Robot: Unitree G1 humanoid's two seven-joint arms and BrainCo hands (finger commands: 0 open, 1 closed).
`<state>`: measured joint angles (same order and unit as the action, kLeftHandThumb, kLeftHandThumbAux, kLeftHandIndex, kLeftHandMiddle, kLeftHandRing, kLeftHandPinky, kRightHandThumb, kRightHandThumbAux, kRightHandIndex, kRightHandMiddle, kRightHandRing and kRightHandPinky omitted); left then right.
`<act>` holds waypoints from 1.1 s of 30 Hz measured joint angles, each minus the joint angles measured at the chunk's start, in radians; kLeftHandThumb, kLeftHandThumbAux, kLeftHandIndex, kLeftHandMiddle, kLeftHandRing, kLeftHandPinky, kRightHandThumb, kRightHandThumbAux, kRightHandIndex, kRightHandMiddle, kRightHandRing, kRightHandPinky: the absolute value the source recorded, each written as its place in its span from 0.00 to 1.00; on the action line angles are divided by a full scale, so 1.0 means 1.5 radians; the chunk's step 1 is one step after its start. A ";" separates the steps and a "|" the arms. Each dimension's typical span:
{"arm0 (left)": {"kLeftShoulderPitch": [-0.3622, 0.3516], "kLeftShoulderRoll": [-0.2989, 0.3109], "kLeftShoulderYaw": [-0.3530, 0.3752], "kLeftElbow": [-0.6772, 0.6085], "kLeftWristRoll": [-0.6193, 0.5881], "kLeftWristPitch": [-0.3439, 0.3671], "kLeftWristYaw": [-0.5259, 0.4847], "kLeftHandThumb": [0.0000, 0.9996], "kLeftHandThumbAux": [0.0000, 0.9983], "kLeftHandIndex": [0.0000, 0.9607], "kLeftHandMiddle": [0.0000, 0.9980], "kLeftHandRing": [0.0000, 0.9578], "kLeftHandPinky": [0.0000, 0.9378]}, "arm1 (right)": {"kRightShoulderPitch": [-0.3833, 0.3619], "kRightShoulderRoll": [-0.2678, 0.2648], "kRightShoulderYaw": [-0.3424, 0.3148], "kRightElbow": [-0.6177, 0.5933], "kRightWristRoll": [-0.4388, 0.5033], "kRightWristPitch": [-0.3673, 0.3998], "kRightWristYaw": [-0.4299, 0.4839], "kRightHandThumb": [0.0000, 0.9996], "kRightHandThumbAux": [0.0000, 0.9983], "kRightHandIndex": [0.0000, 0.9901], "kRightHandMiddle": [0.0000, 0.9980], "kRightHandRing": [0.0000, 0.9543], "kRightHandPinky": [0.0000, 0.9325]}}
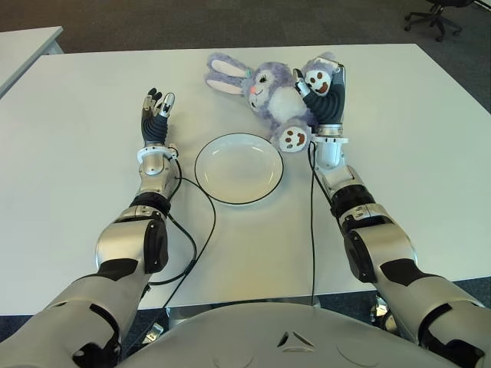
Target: Put the doll into the plate.
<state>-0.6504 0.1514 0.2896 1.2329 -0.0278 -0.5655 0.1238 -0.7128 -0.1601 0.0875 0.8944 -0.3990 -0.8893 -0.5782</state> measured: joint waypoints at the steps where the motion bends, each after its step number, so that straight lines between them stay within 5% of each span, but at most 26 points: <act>1: 0.000 0.000 0.000 0.000 0.000 0.000 0.000 0.00 0.42 0.00 0.12 0.14 0.14 | 0.000 0.000 0.000 -0.001 0.000 0.000 0.000 0.47 0.75 0.65 0.79 0.84 0.84; 21: 0.000 -0.002 -0.005 -0.002 -0.001 0.000 0.003 0.00 0.40 0.00 0.13 0.16 0.14 | 0.000 0.003 -0.019 -0.061 0.019 0.006 0.036 0.47 0.76 0.69 0.83 0.87 0.89; 33: 0.000 -0.006 -0.006 -0.005 0.000 0.000 0.005 0.00 0.40 0.00 0.14 0.16 0.12 | 0.000 0.020 -0.027 -0.095 0.084 0.014 0.123 0.48 0.77 0.72 0.85 0.90 0.92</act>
<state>-0.6504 0.1429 0.2800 1.2261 -0.0284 -0.5652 0.1309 -0.7133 -0.1304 0.0465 0.7523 -0.2725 -0.8683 -0.3943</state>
